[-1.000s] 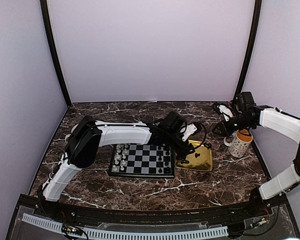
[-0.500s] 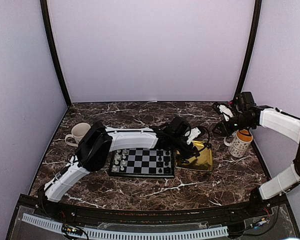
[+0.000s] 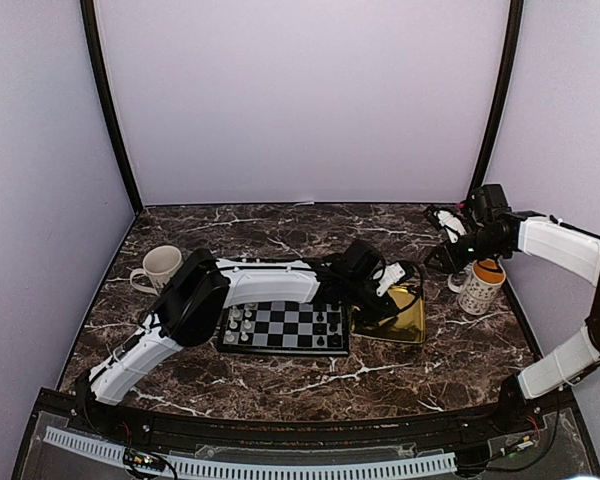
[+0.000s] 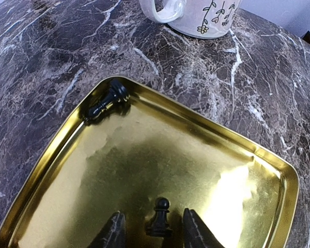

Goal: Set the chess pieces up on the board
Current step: Pick up the pawn from the storage box.

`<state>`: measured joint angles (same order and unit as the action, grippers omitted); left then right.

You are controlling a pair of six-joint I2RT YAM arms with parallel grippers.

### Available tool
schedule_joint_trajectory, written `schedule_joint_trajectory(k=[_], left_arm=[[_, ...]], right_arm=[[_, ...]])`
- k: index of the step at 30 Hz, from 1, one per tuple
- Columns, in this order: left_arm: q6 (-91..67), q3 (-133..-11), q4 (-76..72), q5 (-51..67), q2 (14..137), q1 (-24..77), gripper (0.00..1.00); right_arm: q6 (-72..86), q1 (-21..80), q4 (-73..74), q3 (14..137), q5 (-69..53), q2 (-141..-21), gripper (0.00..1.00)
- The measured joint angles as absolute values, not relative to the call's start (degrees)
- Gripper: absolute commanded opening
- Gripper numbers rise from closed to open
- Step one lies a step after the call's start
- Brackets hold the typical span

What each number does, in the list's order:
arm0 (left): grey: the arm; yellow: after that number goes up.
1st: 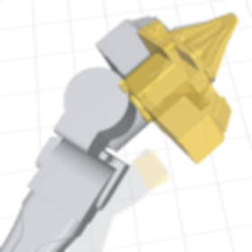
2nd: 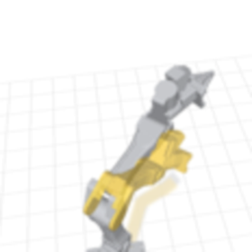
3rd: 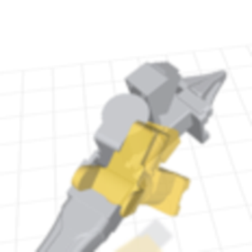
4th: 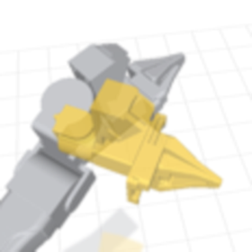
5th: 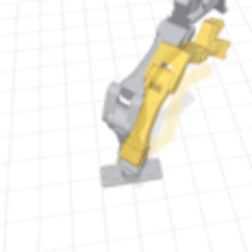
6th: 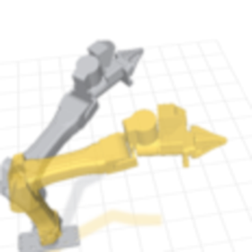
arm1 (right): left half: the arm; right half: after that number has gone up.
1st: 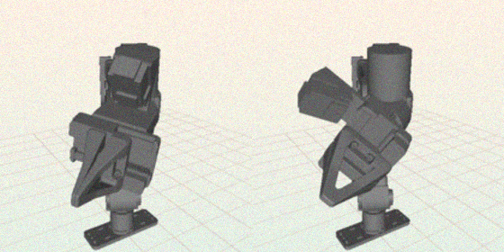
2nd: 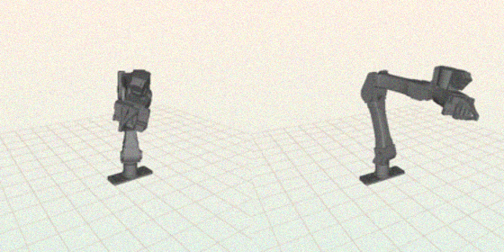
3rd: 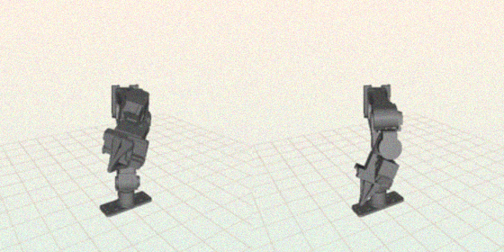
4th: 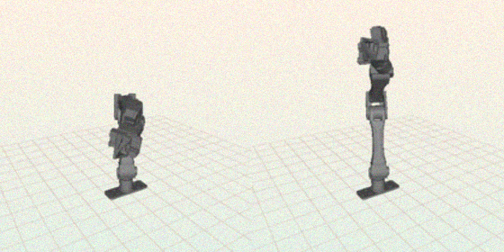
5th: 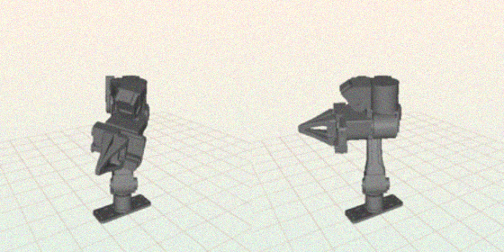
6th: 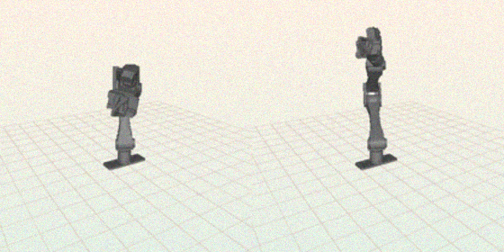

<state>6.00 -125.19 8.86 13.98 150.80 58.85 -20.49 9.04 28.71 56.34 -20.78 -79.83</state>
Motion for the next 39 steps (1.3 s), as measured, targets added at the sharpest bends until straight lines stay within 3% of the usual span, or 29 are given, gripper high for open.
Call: schedule_joint_trajectory(k=[18, 27, 39], left_arm=[[8.9, -122.5, 7.7, 11.2, 149.6, 59.8, 0.15], [8.8, -98.7, -2.7, 10.2, 134.3, 60.1, 0.14], [8.3, -79.4, -27.6, 6.5, 115.9, 61.2, 0.15]], right_arm=[[-20.3, 9.0, 28.7, 56.3, -20.8, -80.0, 0.37], [-18.0, 7.7, 33.8, 64.0, -26.2, -80.2, 0.39], [-17.1, 8.4, 47.7, 72.8, -52.4, -89.8, 0.39]])
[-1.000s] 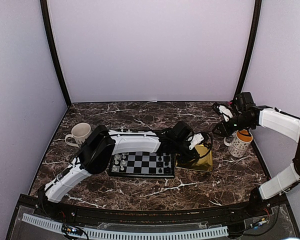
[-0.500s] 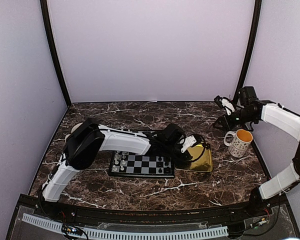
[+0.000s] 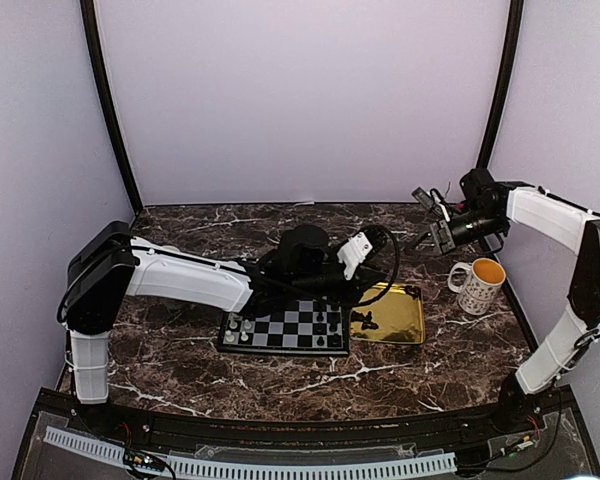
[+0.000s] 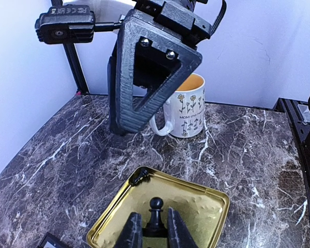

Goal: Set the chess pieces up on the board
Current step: Pick up the pawn from the storage box, then pass from the left arm to the right

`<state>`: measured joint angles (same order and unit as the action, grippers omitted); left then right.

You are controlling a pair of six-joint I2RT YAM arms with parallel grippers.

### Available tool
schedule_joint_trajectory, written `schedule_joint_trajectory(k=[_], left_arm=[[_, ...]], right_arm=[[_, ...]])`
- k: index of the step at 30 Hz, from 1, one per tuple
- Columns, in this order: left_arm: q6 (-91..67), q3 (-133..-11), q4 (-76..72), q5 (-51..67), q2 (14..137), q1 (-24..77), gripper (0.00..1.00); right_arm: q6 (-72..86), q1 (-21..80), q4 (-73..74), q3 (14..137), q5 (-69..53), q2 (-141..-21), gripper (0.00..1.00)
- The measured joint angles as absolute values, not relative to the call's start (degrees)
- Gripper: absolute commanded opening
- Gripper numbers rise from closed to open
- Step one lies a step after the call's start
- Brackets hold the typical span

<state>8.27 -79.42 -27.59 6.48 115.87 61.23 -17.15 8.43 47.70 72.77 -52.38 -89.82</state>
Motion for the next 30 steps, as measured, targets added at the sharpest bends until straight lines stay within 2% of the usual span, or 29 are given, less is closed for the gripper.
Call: schedule_joint_trajectory(k=[10, 17, 26, 30], left_arm=[[8.8, -77.5, -31.8, 5.0, 115.9, 61.3, 0.15], [9.0, -77.2, -32.6, 4.8, 115.9, 61.3, 0.16], [9.1, -76.6, -34.2, 4.8, 115.9, 61.4, 0.16], [9.5, -76.1, -35.1, 4.9, 115.9, 61.4, 0.17]], right_arm=[[-19.2, 15.4, 54.7, 72.9, -63.5, -96.1, 0.35], [-19.7, 16.7, 56.1, 73.4, -65.9, -97.5, 0.28], [-19.5, 16.8, 56.6, 74.1, -68.5, -98.3, 0.28], [-19.0, 16.8, 56.6, 74.1, -69.7, -98.7, 0.23]])
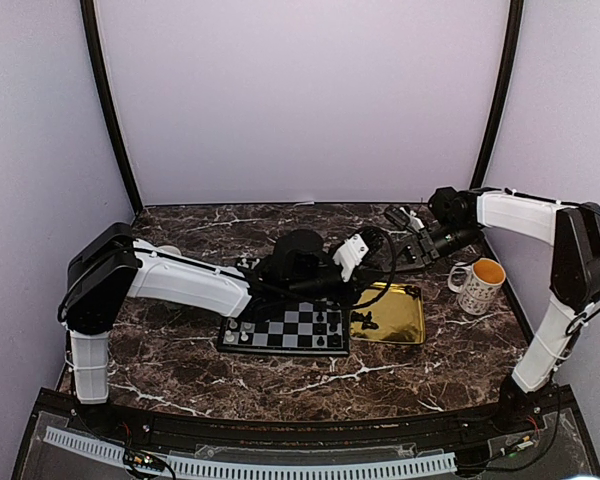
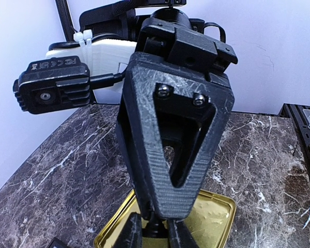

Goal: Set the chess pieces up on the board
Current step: Pass from the left arm to the right, then place the pawn at a7.

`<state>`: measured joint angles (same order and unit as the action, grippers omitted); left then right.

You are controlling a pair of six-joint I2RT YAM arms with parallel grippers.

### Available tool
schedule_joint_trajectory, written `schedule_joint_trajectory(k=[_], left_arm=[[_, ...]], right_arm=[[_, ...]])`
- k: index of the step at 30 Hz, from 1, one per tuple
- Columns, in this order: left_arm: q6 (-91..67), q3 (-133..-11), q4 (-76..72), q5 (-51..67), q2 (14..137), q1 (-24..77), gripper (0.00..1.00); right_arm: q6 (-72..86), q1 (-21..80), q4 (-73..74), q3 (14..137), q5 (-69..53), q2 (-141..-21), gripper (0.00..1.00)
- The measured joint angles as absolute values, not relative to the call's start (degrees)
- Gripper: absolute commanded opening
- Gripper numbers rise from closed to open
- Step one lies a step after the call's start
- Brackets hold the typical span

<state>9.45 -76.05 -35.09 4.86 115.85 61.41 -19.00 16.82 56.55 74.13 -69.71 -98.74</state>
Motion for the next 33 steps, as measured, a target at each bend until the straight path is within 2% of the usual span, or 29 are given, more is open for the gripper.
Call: schedule_joint_trajectory(k=[8, 12, 17, 21, 26, 33], left_arm=[[10.0, -75.8, -35.6, 4.8, 115.8, 61.4, 0.19], [10.1, -75.7, -35.7, 4.6, 115.8, 61.4, 0.25], [10.4, -75.6, -35.8, 3.8, 115.8, 61.4, 0.40], [10.5, -74.8, -35.9, 3.4, 115.6, 61.4, 0.46], [11.2, -71.9, -32.2, 2.3, 112.4, 61.4, 0.48], [10.4, -70.5, -21.1, -1.9, 99.1, 60.5, 0.48]], right_arm=[[-17.7, 16.8, 55.9, 74.1, -71.0, -99.4, 0.10], [-17.2, 16.7, 55.5, 74.1, -71.0, -99.4, 0.06], [-17.1, 16.7, 55.3, 74.1, -71.5, -99.4, 0.05], [-17.3, 16.7, 55.3, 74.2, -71.1, -99.4, 0.04], [-17.7, 16.7, 55.4, 76.6, -67.6, -99.4, 0.03], [-16.8, 17.3, 53.9, 82.7, -60.1, -99.4, 0.04]])
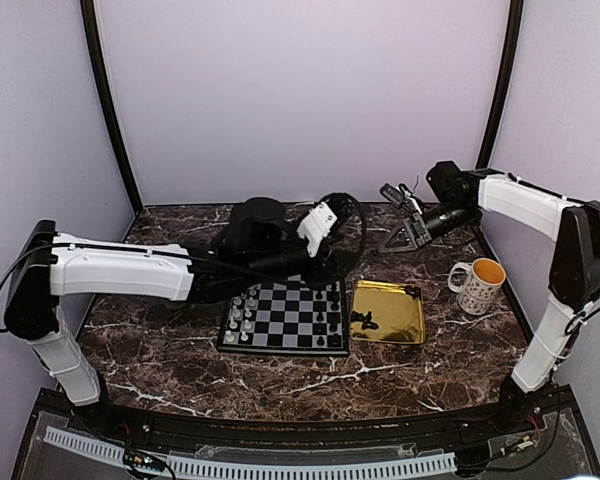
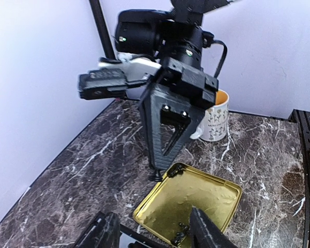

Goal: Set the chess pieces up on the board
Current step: Place the pawn at a7.

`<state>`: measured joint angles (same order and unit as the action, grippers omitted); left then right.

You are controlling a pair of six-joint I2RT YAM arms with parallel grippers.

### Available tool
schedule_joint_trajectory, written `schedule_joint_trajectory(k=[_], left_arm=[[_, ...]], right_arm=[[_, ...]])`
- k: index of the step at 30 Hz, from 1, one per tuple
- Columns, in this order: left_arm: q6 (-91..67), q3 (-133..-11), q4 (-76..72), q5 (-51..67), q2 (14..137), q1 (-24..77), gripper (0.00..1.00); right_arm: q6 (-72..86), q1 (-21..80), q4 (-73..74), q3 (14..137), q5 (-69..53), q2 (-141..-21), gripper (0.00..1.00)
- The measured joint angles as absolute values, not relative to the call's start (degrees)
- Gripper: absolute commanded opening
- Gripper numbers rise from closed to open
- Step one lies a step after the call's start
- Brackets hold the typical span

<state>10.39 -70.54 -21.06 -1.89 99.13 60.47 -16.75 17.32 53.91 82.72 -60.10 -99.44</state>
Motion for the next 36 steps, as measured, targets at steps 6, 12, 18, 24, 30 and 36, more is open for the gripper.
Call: schedule_joint_trajectory(k=[6, 12, 18, 24, 30, 36], left_arm=[[5.8, -70.3, -14.5, -3.7, 89.6, 52.8, 0.49], [2.1, -68.3, -10.5, -6.1, 86.1, 42.6, 0.50], [1.2, -63.8, -9.7, -6.3, 83.8, 39.2, 0.50], [1.0, -61.1, -9.7, -5.0, 82.1, 38.6, 0.50], [0.8, -60.9, -9.7, -3.4, 80.7, 38.5, 0.51], [0.8, -60.9, -9.8, -2.3, 79.6, 38.5, 0.51]], right_arm=[[-14.6, 22.0, 51.4, 88.5, -49.9, -100.1, 0.04], [-14.2, 30.1, 49.7, 96.3, -37.2, -104.1, 0.05], [-15.4, 33.8, 50.1, 104.2, -26.6, -113.4, 0.05], [-16.4, 34.0, 52.5, 113.0, -19.8, -124.1, 0.06], [-17.3, 35.1, 54.5, 120.7, -16.5, -130.7, 0.06], [-18.0, 36.8, 56.0, 126.1, -14.3, -135.6, 0.06]])
